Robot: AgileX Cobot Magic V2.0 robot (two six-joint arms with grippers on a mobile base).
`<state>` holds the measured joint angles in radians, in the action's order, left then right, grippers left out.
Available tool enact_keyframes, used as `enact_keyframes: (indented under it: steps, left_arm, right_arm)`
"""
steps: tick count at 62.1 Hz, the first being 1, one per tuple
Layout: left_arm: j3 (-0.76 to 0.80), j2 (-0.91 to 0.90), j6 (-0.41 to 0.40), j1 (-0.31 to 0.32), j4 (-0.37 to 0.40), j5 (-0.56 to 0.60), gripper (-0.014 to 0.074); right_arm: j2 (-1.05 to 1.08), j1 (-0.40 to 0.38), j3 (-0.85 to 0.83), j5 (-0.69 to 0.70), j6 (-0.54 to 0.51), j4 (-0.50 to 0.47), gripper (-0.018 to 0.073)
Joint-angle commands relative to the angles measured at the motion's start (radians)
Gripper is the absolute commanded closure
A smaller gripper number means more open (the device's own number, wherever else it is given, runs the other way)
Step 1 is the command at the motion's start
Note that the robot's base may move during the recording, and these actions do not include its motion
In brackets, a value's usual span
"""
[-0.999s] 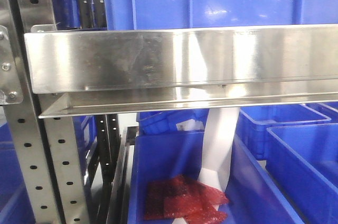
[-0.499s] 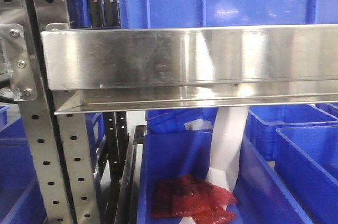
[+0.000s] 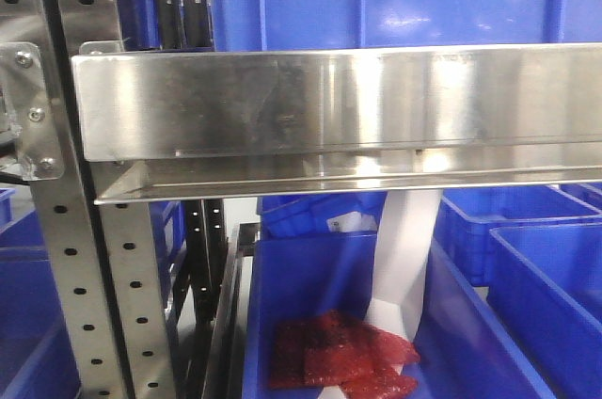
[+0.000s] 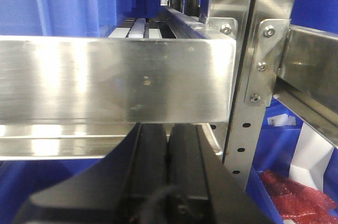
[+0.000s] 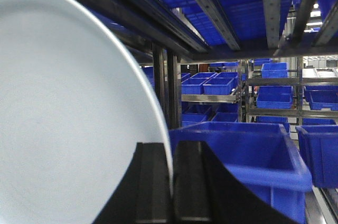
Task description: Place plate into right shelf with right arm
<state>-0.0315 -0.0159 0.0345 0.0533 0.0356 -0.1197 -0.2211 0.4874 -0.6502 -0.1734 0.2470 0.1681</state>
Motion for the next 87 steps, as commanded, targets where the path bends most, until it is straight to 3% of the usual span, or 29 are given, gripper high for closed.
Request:
enact_keyframes:
  steps: [1, 21, 34, 57, 65, 76, 87]
  left_arm:
    - [-0.01, -0.006, -0.003, -0.001, 0.006, 0.085, 0.0643]
    - [-0.01, -0.006, -0.003, -0.001, 0.006, 0.085, 0.0643]
    - [-0.01, -0.006, -0.003, -0.001, 0.006, 0.085, 0.0643]
    - [-0.01, -0.006, -0.003, -0.001, 0.006, 0.085, 0.0643]
    - [-0.01, -0.006, -0.003, -0.001, 0.006, 0.085, 0.0643]
    - [-0.01, -0.006, -0.003, -0.001, 0.006, 0.085, 0.0643]
    - [-0.01, -0.006, -0.003, -0.001, 0.006, 0.085, 0.0643]
  right_arm:
    - [-0.122, -0.002, -0.111, 0.114, 0.0, -0.001, 0.0499]
    - [-0.611, -0.014, -0.482, 0.097, 0.0, -0.003, 0.0499]
    - [-0.895, -0.082, -0.679, 0.079, 0.0, -0.01, 0.0499]
    - [-1.176, -0.165, -0.795, 0.114, 0.0, -0.01, 0.0492]
    - [-1.209, -0.169, -0.795, 0.111, 0.0, -0.01, 0.0337]
    - [-1.212, -0.169, -0.795, 0.108, 0.0, -0.01, -0.008]
    - [-1.207, -0.169, -0.795, 0.094, 0.0, -0.01, -0.0074]
